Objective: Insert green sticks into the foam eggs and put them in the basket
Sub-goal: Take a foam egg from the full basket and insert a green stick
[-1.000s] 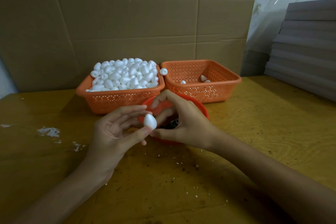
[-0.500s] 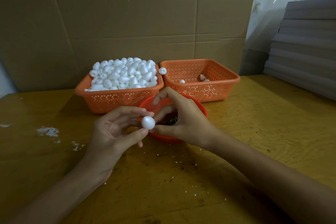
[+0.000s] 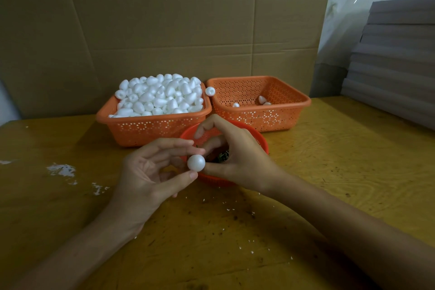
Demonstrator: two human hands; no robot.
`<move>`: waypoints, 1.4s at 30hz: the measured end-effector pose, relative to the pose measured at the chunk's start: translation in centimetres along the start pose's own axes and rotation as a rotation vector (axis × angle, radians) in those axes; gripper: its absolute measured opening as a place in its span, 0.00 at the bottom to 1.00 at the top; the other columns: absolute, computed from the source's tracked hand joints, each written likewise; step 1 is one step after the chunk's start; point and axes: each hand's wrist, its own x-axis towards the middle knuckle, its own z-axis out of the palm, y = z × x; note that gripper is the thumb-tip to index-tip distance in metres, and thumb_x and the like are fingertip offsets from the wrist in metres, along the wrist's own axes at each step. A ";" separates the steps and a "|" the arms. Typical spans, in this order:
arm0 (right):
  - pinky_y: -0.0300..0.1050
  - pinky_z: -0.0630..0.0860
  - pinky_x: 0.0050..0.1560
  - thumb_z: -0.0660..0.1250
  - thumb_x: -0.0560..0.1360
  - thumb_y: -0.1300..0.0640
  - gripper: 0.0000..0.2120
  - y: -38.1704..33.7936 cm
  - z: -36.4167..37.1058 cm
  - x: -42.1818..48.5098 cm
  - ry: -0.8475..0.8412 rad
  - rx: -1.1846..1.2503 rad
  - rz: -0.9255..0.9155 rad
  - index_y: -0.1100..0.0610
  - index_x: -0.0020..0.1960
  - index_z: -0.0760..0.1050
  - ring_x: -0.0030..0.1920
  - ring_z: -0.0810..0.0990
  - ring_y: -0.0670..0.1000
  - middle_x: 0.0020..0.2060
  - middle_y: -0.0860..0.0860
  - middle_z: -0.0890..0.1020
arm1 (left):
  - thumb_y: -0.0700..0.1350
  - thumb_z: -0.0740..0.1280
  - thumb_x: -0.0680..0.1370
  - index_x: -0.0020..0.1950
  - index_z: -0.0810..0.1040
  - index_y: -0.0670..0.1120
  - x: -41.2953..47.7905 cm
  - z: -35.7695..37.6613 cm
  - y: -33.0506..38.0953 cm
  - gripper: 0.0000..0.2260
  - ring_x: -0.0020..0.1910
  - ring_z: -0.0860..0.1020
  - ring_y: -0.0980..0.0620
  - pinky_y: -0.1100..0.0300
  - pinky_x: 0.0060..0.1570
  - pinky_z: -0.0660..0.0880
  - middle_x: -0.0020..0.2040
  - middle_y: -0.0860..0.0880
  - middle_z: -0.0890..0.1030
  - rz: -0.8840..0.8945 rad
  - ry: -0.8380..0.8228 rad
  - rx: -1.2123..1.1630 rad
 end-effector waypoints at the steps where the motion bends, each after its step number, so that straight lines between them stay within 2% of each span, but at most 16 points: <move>1: 0.42 0.82 0.50 0.80 0.72 0.62 0.22 0.0 0.0 0.0 -0.005 0.000 -0.001 0.56 0.59 0.72 0.46 0.87 0.43 0.42 0.46 0.88 | 0.44 0.80 0.69 0.60 0.84 0.53 0.0 0.0 0.0 0.20 0.47 0.80 0.32 0.59 0.27 0.75 0.56 0.44 0.87 0.004 0.002 0.014; 4: 0.42 0.81 0.50 0.80 0.72 0.61 0.22 -0.2 -0.1 0.0 -0.025 0.001 0.003 0.56 0.60 0.72 0.45 0.86 0.43 0.42 0.47 0.88 | 0.46 0.80 0.69 0.60 0.84 0.53 0.0 0.2 -0.2 0.20 0.43 0.79 0.32 0.60 0.25 0.74 0.56 0.45 0.87 0.016 0.005 0.055; 8: 0.41 0.80 0.49 0.79 0.73 0.62 0.21 -0.4 0.0 -0.1 -0.049 0.017 0.010 0.58 0.60 0.72 0.44 0.86 0.42 0.42 0.48 0.88 | 0.46 0.81 0.69 0.59 0.84 0.52 -0.1 0.0 -0.3 0.19 0.37 0.80 0.41 0.61 0.25 0.73 0.56 0.45 0.87 0.020 0.008 0.066; 11: 0.48 0.82 0.51 0.79 0.73 0.63 0.22 -0.4 -0.1 -0.1 -0.067 0.012 0.012 0.57 0.61 0.72 0.46 0.87 0.46 0.42 0.49 0.88 | 0.46 0.81 0.69 0.59 0.84 0.53 0.0 -0.2 -0.4 0.20 0.35 0.80 0.48 0.61 0.25 0.73 0.57 0.44 0.87 0.013 0.030 0.056; 15: 0.50 0.82 0.54 0.79 0.74 0.63 0.22 -0.5 -0.2 -0.1 -0.088 0.040 0.016 0.57 0.62 0.71 0.46 0.87 0.48 0.42 0.49 0.88 | 0.46 0.82 0.68 0.60 0.83 0.52 0.1 -0.3 -0.5 0.21 0.34 0.80 0.52 0.62 0.25 0.73 0.57 0.44 0.86 0.012 0.061 0.030; 22: 0.57 0.83 0.54 0.79 0.74 0.65 0.23 -0.5 -0.2 0.0 -0.098 0.077 0.024 0.59 0.62 0.70 0.47 0.88 0.47 0.44 0.51 0.88 | 0.46 0.82 0.68 0.60 0.83 0.52 0.1 -0.6 -0.7 0.21 0.34 0.80 0.51 0.62 0.24 0.73 0.58 0.43 0.86 0.002 0.087 0.005; 34: 0.50 0.84 0.54 0.79 0.73 0.66 0.24 -0.4 -0.2 -0.1 -0.081 0.086 0.022 0.60 0.61 0.70 0.46 0.88 0.47 0.43 0.51 0.88 | 0.43 0.83 0.68 0.59 0.83 0.51 0.1 -0.5 -0.6 0.21 0.35 0.80 0.51 0.62 0.24 0.73 0.58 0.42 0.86 0.009 0.076 -0.018; 38: 0.55 0.84 0.54 0.79 0.73 0.66 0.24 -0.4 -0.2 -0.1 -0.096 0.096 0.011 0.60 0.62 0.69 0.47 0.88 0.49 0.43 0.51 0.88 | 0.41 0.83 0.68 0.59 0.83 0.51 0.1 -0.4 -0.6 0.21 0.35 0.80 0.50 0.62 0.24 0.73 0.58 0.42 0.86 0.007 0.085 -0.012; 42: 0.58 0.83 0.52 0.79 0.71 0.67 0.23 -0.3 -0.4 -0.1 -0.058 0.116 0.041 0.57 0.59 0.70 0.45 0.88 0.50 0.40 0.52 0.88 | 0.40 0.80 0.71 0.67 0.80 0.53 0.1 -0.3 -0.4 0.25 0.33 0.80 0.51 0.63 0.23 0.73 0.63 0.45 0.85 0.028 0.116 -0.003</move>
